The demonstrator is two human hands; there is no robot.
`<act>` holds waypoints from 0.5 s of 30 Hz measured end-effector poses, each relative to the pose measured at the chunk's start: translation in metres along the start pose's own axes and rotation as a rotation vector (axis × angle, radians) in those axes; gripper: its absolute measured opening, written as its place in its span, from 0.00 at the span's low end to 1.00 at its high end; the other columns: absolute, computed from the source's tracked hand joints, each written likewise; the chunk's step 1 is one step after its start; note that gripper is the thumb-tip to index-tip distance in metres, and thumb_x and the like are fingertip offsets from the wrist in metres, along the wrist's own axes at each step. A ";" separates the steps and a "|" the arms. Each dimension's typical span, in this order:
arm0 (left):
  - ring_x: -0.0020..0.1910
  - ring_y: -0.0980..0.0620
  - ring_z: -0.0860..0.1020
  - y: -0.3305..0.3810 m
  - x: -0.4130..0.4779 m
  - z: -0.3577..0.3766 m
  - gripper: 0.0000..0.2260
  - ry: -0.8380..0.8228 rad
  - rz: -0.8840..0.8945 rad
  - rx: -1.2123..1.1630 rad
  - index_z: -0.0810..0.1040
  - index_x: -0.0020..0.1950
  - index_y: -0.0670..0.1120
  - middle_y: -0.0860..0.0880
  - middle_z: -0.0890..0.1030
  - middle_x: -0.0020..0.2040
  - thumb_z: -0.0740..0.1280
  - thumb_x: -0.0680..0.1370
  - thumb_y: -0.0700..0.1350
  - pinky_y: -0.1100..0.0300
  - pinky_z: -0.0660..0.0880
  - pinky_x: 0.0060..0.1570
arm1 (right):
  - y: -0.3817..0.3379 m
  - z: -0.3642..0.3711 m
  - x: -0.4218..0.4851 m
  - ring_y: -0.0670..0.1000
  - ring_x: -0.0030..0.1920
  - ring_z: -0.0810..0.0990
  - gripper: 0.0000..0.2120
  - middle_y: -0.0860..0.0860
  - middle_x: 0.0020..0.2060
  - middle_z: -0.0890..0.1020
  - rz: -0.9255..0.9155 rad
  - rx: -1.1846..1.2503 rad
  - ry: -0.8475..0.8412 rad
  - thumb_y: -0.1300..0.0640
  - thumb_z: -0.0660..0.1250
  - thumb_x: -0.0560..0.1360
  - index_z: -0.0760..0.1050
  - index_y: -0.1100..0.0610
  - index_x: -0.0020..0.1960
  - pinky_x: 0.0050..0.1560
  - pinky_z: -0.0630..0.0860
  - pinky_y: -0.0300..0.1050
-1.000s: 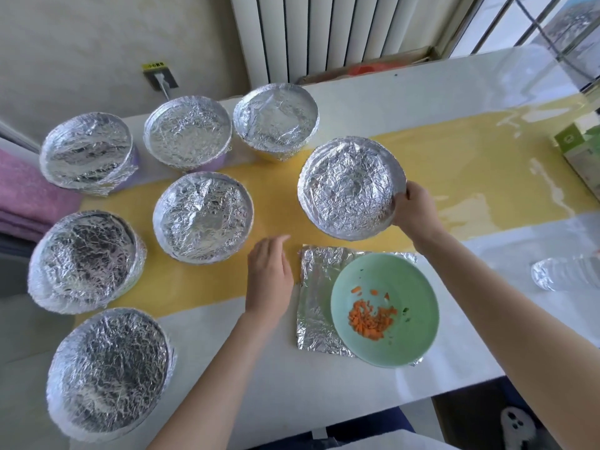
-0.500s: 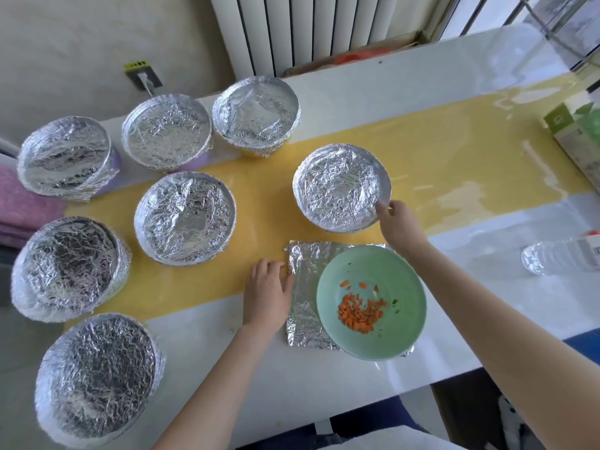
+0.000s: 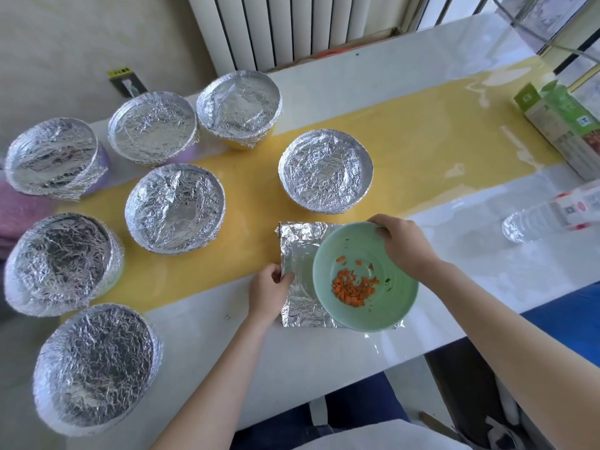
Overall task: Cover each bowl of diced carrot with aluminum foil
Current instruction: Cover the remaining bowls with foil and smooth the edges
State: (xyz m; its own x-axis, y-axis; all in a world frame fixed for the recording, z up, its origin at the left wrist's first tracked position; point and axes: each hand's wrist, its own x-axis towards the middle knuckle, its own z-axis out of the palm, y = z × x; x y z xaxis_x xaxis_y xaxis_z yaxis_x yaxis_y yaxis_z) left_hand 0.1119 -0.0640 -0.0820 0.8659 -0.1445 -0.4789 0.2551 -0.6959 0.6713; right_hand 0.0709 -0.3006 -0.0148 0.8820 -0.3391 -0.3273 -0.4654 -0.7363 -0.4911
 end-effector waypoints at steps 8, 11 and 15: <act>0.27 0.55 0.62 0.019 -0.023 -0.042 0.12 0.179 0.187 -0.155 0.68 0.34 0.45 0.52 0.67 0.27 0.67 0.76 0.43 0.63 0.60 0.28 | -0.017 -0.001 -0.022 0.58 0.53 0.76 0.15 0.57 0.53 0.81 -0.041 0.084 0.025 0.66 0.55 0.79 0.75 0.58 0.62 0.45 0.66 0.43; 0.27 0.57 0.66 0.027 -0.036 -0.068 0.10 0.277 0.261 -0.136 0.70 0.35 0.48 0.54 0.69 0.27 0.67 0.75 0.43 0.67 0.62 0.29 | -0.027 0.008 -0.034 0.57 0.50 0.76 0.15 0.57 0.52 0.81 -0.060 0.097 -0.011 0.67 0.55 0.78 0.76 0.59 0.60 0.45 0.68 0.44; 0.28 0.60 0.69 0.030 -0.049 -0.100 0.05 0.410 0.347 -0.111 0.74 0.40 0.45 0.56 0.72 0.30 0.67 0.75 0.43 0.69 0.64 0.31 | -0.038 0.027 -0.043 0.58 0.51 0.77 0.14 0.57 0.51 0.80 -0.058 0.098 -0.079 0.66 0.55 0.78 0.76 0.60 0.58 0.49 0.73 0.49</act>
State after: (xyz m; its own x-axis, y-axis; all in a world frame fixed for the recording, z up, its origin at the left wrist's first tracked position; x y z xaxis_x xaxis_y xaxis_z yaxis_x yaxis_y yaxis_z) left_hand 0.1196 -0.0078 0.0183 0.9984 -0.0508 0.0264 -0.0508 -0.5747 0.8168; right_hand 0.0486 -0.2422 -0.0032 0.9007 -0.2474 -0.3570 -0.4223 -0.6914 -0.5862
